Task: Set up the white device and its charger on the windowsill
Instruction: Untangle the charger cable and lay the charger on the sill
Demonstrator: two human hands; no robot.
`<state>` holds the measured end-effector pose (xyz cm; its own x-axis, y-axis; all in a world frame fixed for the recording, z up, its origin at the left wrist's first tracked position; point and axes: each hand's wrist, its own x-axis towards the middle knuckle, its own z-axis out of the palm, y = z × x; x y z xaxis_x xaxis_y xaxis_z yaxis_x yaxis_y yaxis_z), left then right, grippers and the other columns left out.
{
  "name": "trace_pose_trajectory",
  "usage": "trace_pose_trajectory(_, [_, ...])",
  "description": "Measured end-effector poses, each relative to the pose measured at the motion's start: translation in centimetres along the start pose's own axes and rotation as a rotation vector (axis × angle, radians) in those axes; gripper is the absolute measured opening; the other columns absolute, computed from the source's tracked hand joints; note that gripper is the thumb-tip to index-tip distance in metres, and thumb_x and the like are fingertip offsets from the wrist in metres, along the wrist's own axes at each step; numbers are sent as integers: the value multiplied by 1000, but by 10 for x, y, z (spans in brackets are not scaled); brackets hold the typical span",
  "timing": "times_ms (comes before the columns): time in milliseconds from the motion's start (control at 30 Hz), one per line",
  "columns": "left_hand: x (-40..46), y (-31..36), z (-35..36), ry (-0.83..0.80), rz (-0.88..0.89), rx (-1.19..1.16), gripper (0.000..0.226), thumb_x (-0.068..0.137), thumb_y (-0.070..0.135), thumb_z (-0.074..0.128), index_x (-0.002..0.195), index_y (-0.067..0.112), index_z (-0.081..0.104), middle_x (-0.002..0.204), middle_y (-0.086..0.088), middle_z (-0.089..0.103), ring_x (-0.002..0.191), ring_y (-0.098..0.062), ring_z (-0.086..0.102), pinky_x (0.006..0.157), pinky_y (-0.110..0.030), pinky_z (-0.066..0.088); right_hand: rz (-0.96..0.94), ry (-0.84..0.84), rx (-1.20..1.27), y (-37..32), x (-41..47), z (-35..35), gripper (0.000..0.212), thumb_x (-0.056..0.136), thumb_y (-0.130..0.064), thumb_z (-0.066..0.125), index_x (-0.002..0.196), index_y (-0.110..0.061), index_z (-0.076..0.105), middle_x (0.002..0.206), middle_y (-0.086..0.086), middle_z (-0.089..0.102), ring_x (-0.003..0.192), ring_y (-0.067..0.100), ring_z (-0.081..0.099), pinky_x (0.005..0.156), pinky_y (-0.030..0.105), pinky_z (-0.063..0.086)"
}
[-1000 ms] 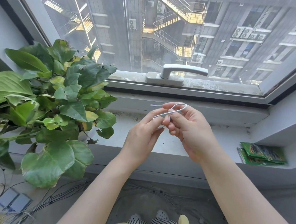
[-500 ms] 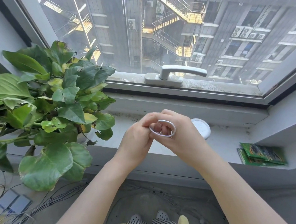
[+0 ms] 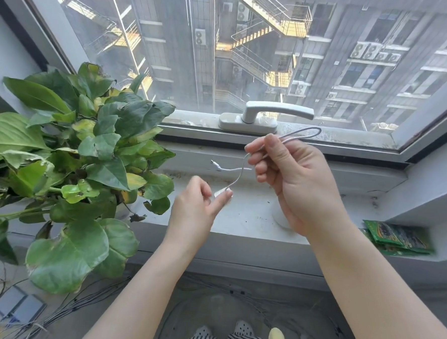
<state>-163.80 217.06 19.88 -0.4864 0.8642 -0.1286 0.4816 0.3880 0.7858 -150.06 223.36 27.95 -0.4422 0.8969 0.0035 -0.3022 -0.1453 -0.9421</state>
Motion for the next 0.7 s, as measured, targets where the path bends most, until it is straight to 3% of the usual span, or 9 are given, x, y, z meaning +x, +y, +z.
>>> trace_pose_trajectory(33, [0, 2, -2, -81, -83, -95, 38, 88, 44, 58, 82, 7, 53, 59, -5, 59, 49, -11, 58, 53, -30, 46, 5, -3, 0, 1, 0, 0, 26, 93, -19, 51, 81, -3, 68, 67, 5, 61, 54, 6, 54, 52, 15, 46])
trace_pose_trajectory(100, [0, 7, -4, -263, -306, -455, 41, 97, 37, 46, 88, 0, 61, 58, -8, 67, 53, -14, 70, 48, -22, 52, 26, -26, 10, 4, -1, 2, 26, 90, -22, 51, 81, -4, 68, 65, 2, 62, 54, 6, 54, 52, 15, 46])
trace_pose_trajectory(200, [4, 9, -8, -515, -604, -1033, 50, 103, 29, 31, 108, -12, 59, 88, -24, 74, 78, -30, 74, 57, -26, 60, 75, -69, 27, 10, -6, 2, 26, 88, -23, 52, 82, -3, 67, 64, 2, 62, 54, 6, 53, 52, 15, 46])
trace_pose_trajectory(333, [2, 13, -8, -700, -731, -1315, 52, 103, 29, 30, 110, -17, 55, 99, -29, 70, 82, -35, 73, 65, -32, 62, 148, -110, 40, 17, -11, 0, 27, 86, -24, 53, 82, -2, 67, 65, 2, 61, 53, 6, 52, 52, 15, 46])
trace_pose_trajectory(467, [5, 17, -3, -633, -719, -1445, 56, 103, 13, 28, 76, -10, 71, 64, -17, 69, 54, -21, 71, 51, -27, 58, 218, -207, 68, 20, -17, -1, 26, 87, -22, 51, 79, -3, 67, 62, 2, 61, 51, 5, 52, 50, 15, 45])
trace_pose_trajectory(533, [10, 15, -1, -573, -731, -1436, 44, 103, 8, 27, 91, -11, 64, 58, -15, 68, 45, -19, 67, 46, -24, 55, 273, -244, 50, 24, -23, -4, 26, 87, -22, 51, 76, -5, 67, 61, 2, 60, 50, 6, 51, 50, 15, 44])
trace_pose_trajectory(633, [19, 7, 1, -482, -757, -1478, 28, 101, 4, 29, 124, -6, 42, 67, -20, 70, 50, -21, 68, 51, -26, 58, 394, -252, 6, 34, -31, -15, 28, 89, -24, 51, 75, -5, 66, 61, 1, 58, 48, 5, 47, 48, 15, 41])
trace_pose_trajectory(700, [24, 0, 4, -427, -761, -1501, 24, 100, 0, 31, 120, -4, 42, 77, -22, 72, 53, -18, 69, 55, -23, 58, 473, -246, -66, 41, -35, -26, 30, 94, -24, 49, 75, -7, 64, 59, -1, 55, 48, 5, 43, 47, 14, 37])
